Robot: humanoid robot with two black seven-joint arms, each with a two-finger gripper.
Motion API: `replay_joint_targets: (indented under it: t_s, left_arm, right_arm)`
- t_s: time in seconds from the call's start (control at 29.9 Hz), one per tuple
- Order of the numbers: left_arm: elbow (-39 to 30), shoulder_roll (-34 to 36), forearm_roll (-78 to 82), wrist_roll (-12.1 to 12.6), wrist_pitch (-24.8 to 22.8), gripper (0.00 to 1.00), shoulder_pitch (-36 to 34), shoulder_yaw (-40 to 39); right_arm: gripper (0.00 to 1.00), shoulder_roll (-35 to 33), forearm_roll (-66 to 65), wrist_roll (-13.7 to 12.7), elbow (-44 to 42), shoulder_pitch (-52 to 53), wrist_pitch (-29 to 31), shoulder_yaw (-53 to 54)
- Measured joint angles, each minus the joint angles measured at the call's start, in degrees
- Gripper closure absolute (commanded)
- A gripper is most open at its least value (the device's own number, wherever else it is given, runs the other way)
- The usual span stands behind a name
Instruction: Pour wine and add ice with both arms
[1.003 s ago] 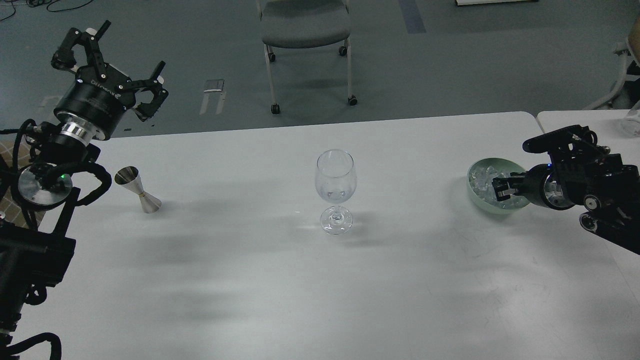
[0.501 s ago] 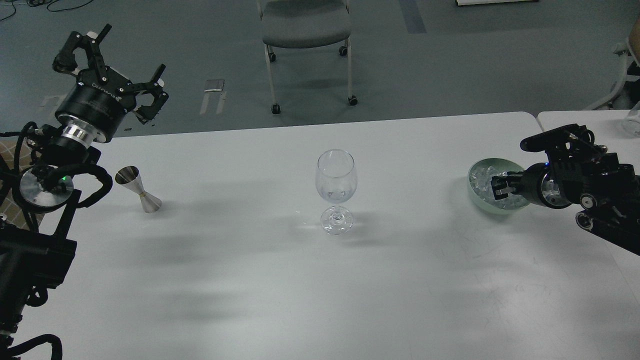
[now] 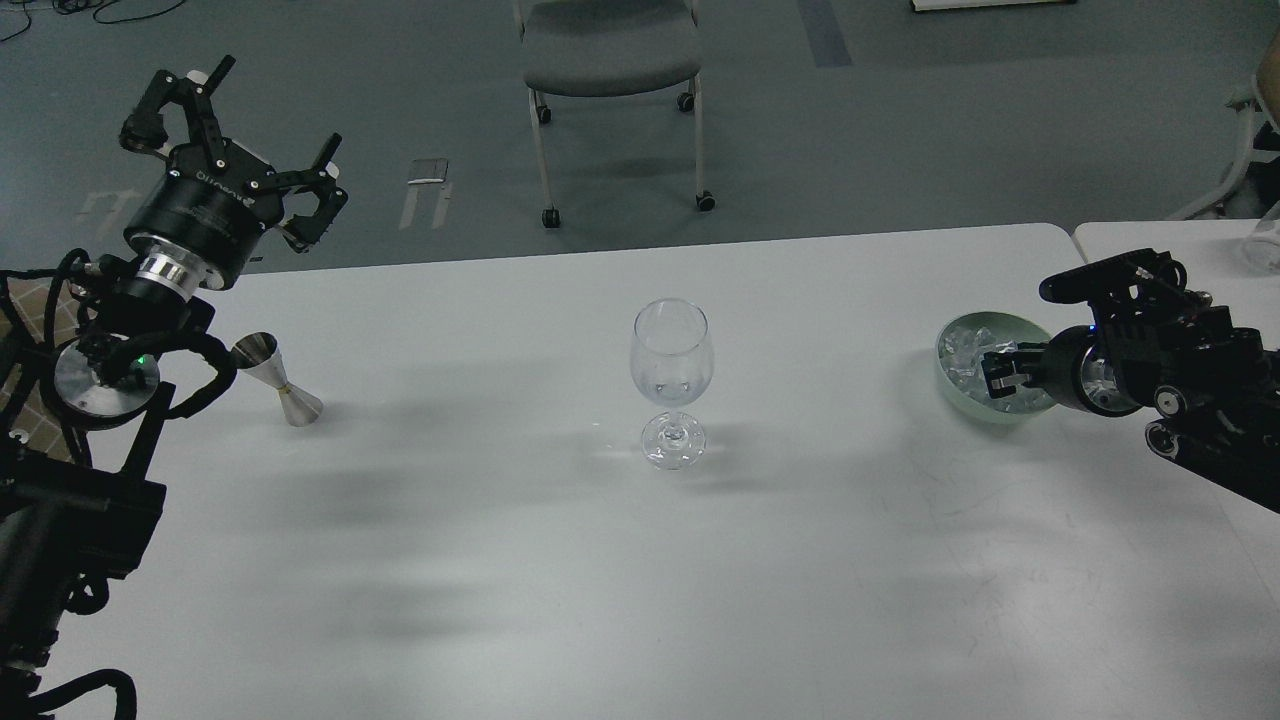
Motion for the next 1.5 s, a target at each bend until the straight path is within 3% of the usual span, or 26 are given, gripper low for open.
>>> replay_joint_targets:
  t_s: [0.2,0.5,1.0,1.5]
  left_arm:
    - [0.0,-0.1,0.0,0.0,0.0,0.02,0.1,0.0]
    - [0.0,-0.1,-0.1,0.0,0.0,0.02,0.2,0.0]
    - [0.0,0.2,-0.2,0.0,0.1,0.02,0.2,-0.1]
    - [0.0,0.5,-0.1,0.1,0.1,0.02,0.2,0.1]
  right_arm:
    - [0.69,0.2,0.0,-0.1,0.0,-0.1,0.0,0.0]
    - [1.0,0.1,0.1,-0.1,0.1,0.2,0.0,0.0]
    - [1.0,-1.9,0.4,-0.1,2.2,0.4,-0.1,0.9]
    - [1.0,-11.3,0.9,-0.1,18.0,0.2,0.0,16.3]
